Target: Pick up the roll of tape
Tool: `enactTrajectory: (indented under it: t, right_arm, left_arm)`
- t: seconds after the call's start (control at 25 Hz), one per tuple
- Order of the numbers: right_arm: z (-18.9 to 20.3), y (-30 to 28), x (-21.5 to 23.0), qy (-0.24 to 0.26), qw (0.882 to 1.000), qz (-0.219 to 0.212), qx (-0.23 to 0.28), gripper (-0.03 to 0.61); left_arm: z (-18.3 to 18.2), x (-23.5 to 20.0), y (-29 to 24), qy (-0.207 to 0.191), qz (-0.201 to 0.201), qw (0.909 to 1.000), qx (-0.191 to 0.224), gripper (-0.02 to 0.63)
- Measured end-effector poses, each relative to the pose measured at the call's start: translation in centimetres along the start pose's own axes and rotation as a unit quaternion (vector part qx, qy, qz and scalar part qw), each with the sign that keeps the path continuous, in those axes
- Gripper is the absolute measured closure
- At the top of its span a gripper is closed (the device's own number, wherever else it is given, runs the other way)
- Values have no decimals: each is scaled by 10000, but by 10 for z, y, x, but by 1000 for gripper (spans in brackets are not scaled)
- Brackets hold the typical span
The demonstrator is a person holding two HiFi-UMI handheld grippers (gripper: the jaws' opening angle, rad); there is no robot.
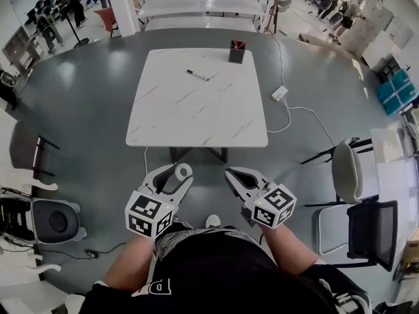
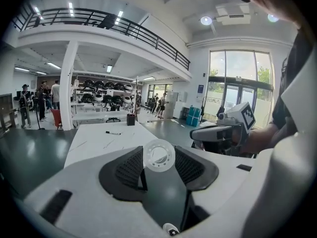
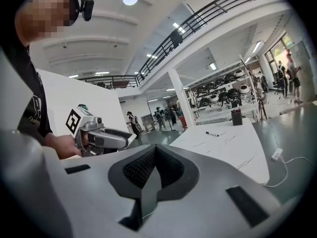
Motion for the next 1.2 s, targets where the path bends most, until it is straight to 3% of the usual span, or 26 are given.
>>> enactTrajectory:
  t: [0.68,1.2]
  right_arm:
    - [2,-39,-38,65,9988,483,-38,575]
    - [8,-68,-67,65,9983,579,-7,575]
  left_arm:
    - [-12,-44,21,-224,438,9986,192,403]
    - [8,-74,46,-159,521,9984,167,403]
Point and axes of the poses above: the fingertips, and each gripper's own axes: y backward along the fingers, x to its right, z out of its underside, the point moved 6 cm from there along y, backward along the fingers, and after that the axes turned 6 degrees about -z, right-handed, at the moved point
